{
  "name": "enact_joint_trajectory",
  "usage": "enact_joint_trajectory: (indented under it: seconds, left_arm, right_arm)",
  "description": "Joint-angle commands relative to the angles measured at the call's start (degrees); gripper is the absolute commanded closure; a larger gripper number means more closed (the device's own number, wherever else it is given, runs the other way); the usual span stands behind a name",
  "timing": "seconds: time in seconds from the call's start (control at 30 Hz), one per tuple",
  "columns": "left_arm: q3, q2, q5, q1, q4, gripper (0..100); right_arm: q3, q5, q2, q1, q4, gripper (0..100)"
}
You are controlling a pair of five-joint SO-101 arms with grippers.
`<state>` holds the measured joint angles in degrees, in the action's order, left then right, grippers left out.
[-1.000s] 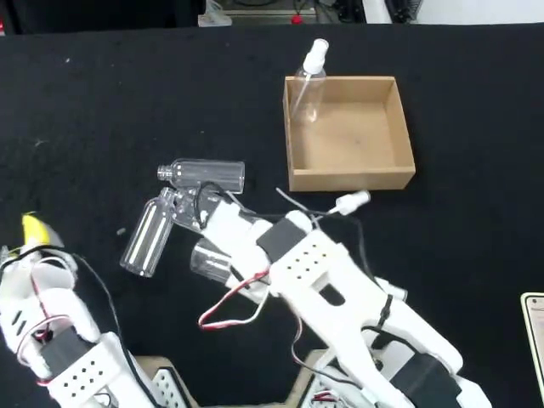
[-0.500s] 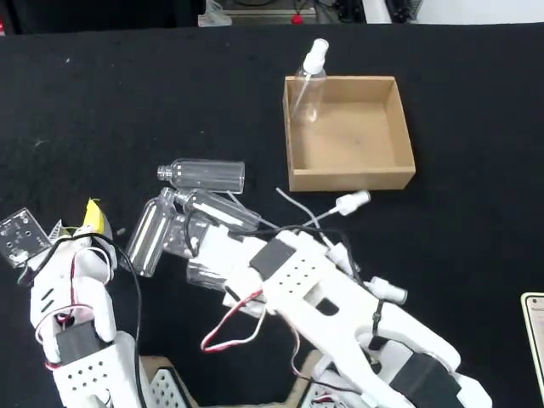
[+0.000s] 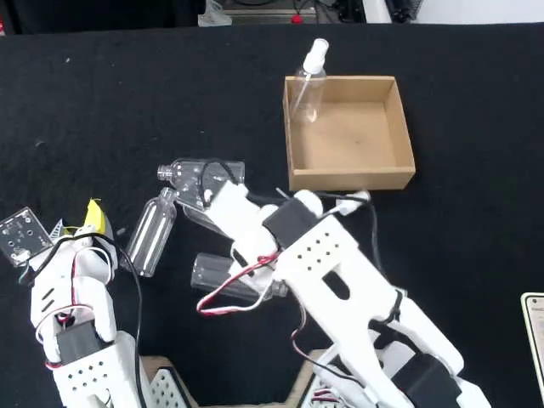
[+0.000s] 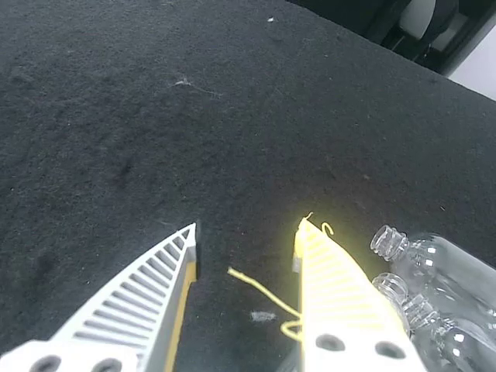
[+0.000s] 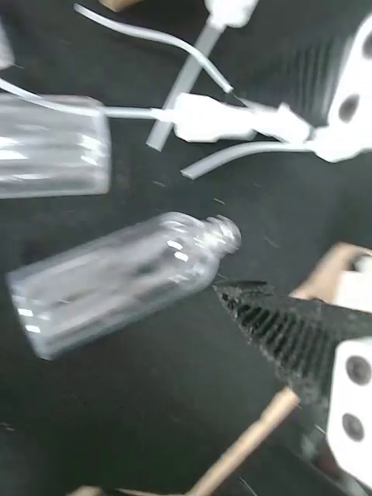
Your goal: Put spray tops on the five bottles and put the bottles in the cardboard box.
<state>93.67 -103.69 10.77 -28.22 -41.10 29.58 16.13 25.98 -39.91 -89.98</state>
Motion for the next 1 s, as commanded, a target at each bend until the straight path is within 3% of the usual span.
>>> enact_joint_trajectory:
  seconds: [0.0,0.13,0.23,0.53,0.73,0.97]
  left_arm:
    - [-0.4,-0.3,-0.7,1.4,0.2,80]
    - [-0.4,-0.3,-0.7,1.3,0.2,80]
    - [-0.4,-0.3,-0.7,1.0,0.2,80]
    - [-0.4,-0.3,-0.7,1.3,0.2,80]
    - [-0.5,-0.3,-0.7,1.0,0.2,80]
    - [-0.5,-0.3,-0.7,1.2,0.2,80]
  right_arm:
    - [-0.5,0.3,-0.5,-6.4,-3.1,89.6]
    - [8.6,3.7,0.0,-17.6,-0.8,87.4]
    - [14.7,3.9,-0.4,-19.6,3.4,84.8]
    - [19.3,4.2,-0.5,-2.2,14.3,83.8]
    - [19.6,-6.5,-0.6,7.3,25.0,83.8]
    - [14.1,-17.9,-0.5,7.7,26.4,83.8]
